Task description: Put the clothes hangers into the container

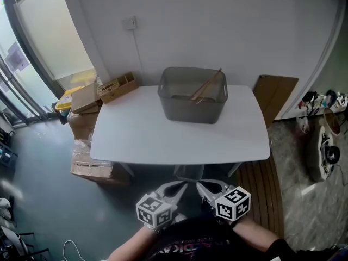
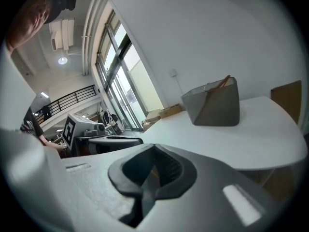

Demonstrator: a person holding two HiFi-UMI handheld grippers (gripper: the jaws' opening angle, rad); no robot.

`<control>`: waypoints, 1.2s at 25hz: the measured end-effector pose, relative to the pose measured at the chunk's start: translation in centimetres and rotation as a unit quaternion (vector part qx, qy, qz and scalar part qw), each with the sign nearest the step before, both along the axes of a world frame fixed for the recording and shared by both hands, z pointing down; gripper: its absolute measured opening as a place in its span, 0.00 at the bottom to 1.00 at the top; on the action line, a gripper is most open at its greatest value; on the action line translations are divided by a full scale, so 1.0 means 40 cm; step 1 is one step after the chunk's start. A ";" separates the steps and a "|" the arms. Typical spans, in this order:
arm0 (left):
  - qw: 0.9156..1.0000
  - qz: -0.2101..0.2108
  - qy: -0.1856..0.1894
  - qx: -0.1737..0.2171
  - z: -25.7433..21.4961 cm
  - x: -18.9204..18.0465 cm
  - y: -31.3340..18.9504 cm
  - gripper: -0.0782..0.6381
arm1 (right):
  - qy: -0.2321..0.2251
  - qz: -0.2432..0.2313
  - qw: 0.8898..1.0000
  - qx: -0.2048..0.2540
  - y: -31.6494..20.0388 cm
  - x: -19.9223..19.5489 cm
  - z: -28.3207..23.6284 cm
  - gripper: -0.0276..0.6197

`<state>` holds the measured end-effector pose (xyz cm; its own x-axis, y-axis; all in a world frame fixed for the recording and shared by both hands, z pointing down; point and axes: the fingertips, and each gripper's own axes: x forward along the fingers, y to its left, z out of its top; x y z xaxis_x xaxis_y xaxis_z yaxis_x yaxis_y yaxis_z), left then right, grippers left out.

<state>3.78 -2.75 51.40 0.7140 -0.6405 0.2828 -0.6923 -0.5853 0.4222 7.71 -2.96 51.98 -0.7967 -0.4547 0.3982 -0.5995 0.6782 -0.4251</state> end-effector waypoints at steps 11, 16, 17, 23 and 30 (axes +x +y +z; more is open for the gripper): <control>1.000 -0.004 0.006 0.000 0.001 0.010 0.045 0.12 | 0.003 -0.027 1.000 -0.011 0.054 -0.016 0.011 0.05; 1.000 -0.004 0.005 0.000 0.003 0.016 0.053 0.12 | 0.003 -0.030 0.999 -0.011 0.065 -0.012 0.010 0.05; 1.000 -0.003 0.004 -0.001 0.006 0.017 0.056 0.12 | 0.002 -0.030 0.999 -0.011 0.067 -0.011 0.012 0.05; 1.000 0.000 -0.001 0.001 0.013 0.021 0.062 0.12 | -0.002 -0.024 1.000 -0.015 0.073 -0.005 0.021 0.05; 1.000 0.002 -0.005 0.003 0.020 0.018 0.059 0.12 | -0.003 -0.024 1.000 -0.017 0.072 -0.010 0.025 0.05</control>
<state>4.51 -0.38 52.18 0.7133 -0.6398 0.2863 -0.6945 -0.5901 0.4116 7.32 -0.10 52.97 -0.8201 -0.4016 0.4077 -0.5633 0.6920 -0.4515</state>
